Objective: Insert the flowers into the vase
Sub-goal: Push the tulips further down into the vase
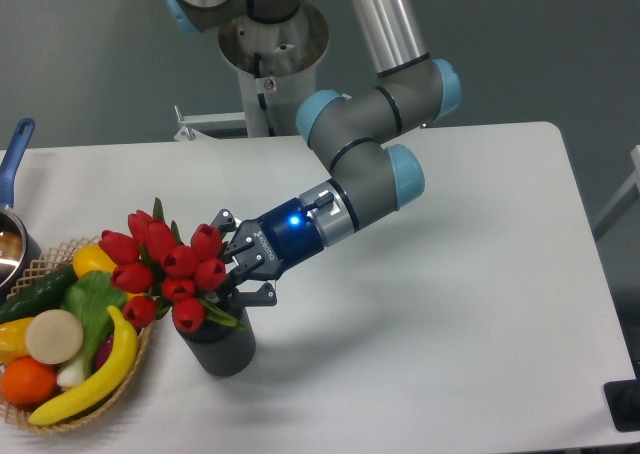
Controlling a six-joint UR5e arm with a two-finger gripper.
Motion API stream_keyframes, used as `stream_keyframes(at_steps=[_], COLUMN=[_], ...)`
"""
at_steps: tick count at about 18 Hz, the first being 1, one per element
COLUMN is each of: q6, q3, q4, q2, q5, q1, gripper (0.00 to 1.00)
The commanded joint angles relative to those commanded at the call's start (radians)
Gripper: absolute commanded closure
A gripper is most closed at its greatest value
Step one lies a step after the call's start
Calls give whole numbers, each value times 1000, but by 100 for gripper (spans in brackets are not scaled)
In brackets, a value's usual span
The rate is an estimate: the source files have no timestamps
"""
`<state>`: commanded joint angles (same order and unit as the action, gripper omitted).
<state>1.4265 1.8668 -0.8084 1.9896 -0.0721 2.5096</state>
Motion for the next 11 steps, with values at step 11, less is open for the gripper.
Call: stream_keyframes(at_steps=[11], q6=[22], q3=[-3], q4=[9], q2=[23], q5=[-3], q1=[5], gripper=[67])
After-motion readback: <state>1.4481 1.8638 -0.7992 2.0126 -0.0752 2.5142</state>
